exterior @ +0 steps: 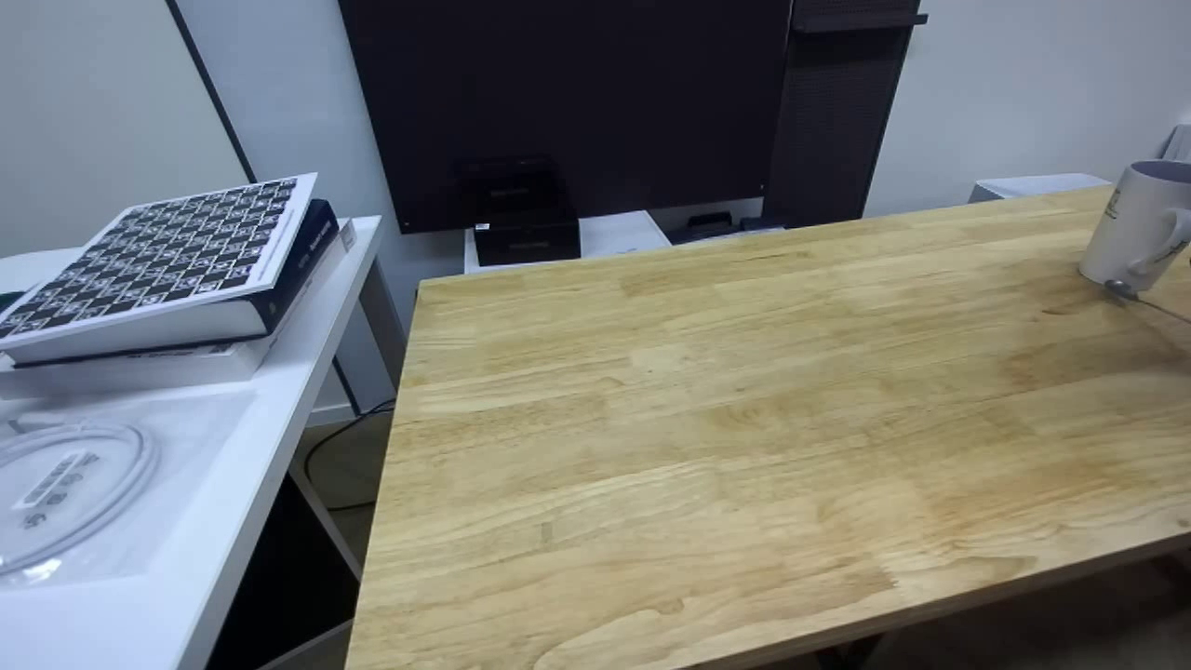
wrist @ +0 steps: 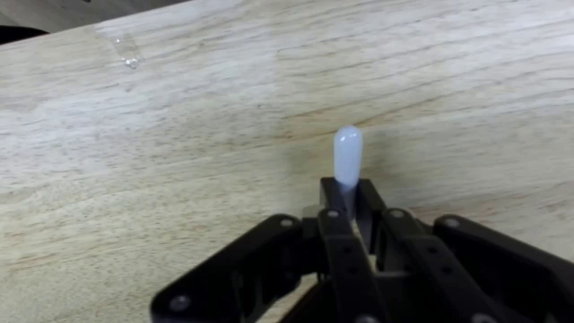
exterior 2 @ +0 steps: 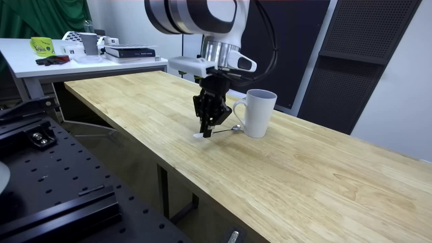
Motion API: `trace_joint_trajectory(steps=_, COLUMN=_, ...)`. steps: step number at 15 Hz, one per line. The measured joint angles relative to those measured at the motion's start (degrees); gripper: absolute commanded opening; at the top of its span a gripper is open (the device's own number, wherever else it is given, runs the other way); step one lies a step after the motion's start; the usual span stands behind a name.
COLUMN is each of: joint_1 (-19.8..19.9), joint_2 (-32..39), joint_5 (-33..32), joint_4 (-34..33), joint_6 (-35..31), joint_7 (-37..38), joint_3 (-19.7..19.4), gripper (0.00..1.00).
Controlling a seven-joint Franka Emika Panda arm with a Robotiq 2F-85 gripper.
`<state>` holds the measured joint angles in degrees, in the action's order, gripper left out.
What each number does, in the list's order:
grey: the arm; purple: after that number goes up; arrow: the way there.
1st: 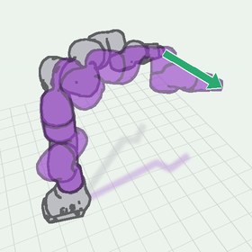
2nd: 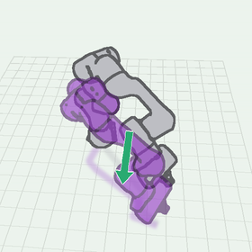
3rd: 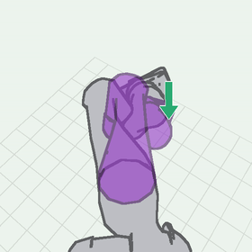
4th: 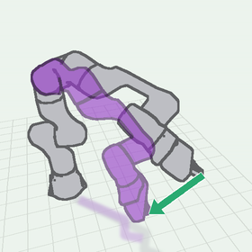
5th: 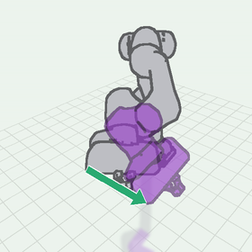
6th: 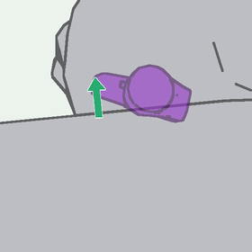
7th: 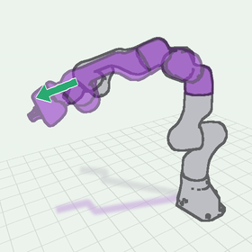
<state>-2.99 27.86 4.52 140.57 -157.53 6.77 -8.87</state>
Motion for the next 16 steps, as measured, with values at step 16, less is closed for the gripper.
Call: trace_joint_trajectory(steps=16, joint_1=5.3, joint_2=-10.1, joint_5=1.5, joint_4=-20.7, joint_6=52.6, joint_7=-2.6, joint_3=2.7, gripper=0.03)
